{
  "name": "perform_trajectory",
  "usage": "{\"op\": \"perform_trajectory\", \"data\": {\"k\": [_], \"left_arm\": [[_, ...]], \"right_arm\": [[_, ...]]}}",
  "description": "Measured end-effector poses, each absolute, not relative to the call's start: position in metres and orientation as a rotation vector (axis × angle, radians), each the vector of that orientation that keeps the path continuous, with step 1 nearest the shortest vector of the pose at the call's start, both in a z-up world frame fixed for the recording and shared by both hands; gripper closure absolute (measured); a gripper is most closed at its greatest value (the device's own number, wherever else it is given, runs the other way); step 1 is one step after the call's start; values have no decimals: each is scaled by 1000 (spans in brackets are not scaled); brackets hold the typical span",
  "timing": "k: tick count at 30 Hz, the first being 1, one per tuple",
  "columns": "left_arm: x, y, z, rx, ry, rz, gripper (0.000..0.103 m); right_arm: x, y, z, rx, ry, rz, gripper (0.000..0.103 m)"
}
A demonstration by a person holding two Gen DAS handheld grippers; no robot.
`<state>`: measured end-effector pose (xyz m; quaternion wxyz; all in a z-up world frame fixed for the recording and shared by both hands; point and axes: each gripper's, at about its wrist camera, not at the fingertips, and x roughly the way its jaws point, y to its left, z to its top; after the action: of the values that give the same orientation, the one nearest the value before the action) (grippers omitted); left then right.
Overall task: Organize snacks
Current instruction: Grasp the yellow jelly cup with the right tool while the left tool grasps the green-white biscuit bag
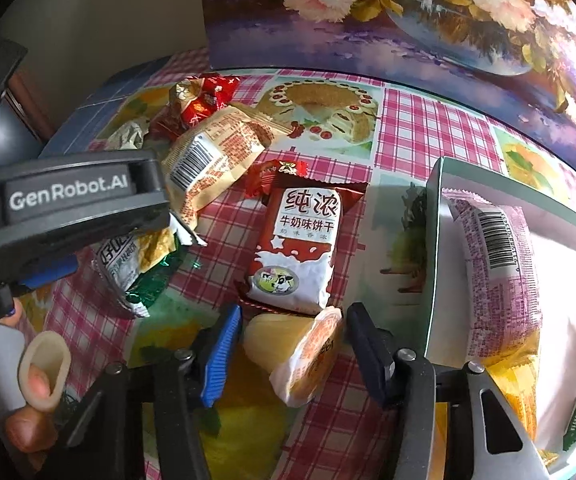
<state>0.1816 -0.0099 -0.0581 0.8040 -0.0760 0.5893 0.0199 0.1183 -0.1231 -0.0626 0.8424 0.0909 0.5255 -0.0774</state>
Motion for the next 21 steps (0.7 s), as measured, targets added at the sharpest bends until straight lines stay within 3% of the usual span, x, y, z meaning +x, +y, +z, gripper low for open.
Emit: {"op": "perform_trajectory", "data": {"k": [14, 21], "left_arm": [[187, -28, -75, -156, 1294, 16, 10], [181, -33, -69, -132, 1282, 12, 27]], "right_arm": [[118, -128, -62, 217, 1098, -177, 52], [119, -128, -61, 220, 1097, -177, 52]]}}
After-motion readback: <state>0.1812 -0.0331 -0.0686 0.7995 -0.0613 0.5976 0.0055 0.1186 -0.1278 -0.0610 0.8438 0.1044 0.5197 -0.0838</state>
